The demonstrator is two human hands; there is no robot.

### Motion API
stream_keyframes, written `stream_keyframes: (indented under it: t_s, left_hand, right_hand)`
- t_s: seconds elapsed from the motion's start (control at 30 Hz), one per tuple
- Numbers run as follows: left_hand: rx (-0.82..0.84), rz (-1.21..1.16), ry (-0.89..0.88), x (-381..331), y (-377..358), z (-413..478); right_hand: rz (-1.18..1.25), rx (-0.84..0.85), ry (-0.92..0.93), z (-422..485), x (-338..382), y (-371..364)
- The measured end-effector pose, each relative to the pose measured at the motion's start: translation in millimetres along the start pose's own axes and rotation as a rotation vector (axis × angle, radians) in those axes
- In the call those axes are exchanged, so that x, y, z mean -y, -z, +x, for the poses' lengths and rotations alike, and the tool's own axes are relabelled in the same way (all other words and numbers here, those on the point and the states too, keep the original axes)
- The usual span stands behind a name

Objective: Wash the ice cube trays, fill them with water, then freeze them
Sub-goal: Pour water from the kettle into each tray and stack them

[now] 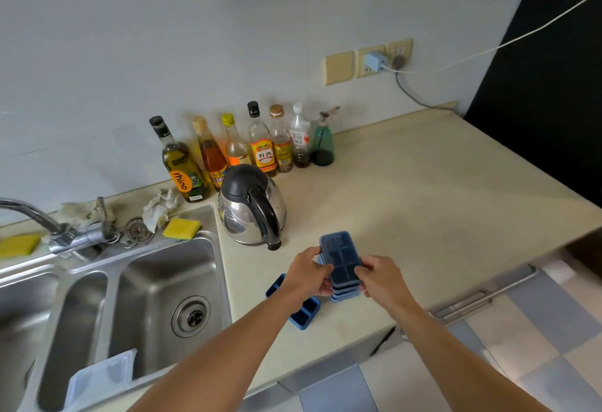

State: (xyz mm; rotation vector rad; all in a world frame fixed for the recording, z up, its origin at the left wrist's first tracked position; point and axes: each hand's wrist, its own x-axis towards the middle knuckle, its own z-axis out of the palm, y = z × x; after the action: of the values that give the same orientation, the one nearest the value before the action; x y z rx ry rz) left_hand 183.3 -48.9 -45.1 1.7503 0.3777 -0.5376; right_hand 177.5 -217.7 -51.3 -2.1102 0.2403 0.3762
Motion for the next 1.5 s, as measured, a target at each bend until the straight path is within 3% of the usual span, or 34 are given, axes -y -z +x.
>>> stream_keyframes:
  t_s: [0.33, 0.5, 0.67, 0.87, 1.0, 1.23, 1.5]
  left_hand:
    - [-0.034, 0.110, -0.004, -0.5, -1.2, -1.3]
    - [-0.023, 0.193, -0.061, 4.2, 2.6, -2.9]
    - [-0.144, 0.185, -0.086, 29.7, 39.3, -0.6]
    - [-0.296, 0.327, -0.031, 73.9, 110.5, -0.6]
    - [-0.267, 0.337, 0.007, 90.3, 134.4, 3.2]
    - [-0.065, 0.379, -0.002, 98.6, 135.5, 19.5]
    - [0.068, 0.212, 0.070, 93.2, 125.8, 31.0]
  right_hand:
    - [-0.036, 0.038, -0.039, 3.7, -3.1, 3.2]
    - [-0.268, -0.109, 0.007, -0.3, -1.3, 1.6]
    - [-0.313, -0.322, 0.224, -13.3, 20.5, -10.6]
    - [-0.255, -0.156, 0.469, -30.4, 60.3, -63.0]
    - [-0.428, -0.021, 0.376, -30.2, 60.9, -105.5]
    - [-0.759, 0.085, 0.072, -23.0, 28.4, -139.2]
    - [-0.687, 0.041, -0.017, -22.2, 7.0, -155.1]
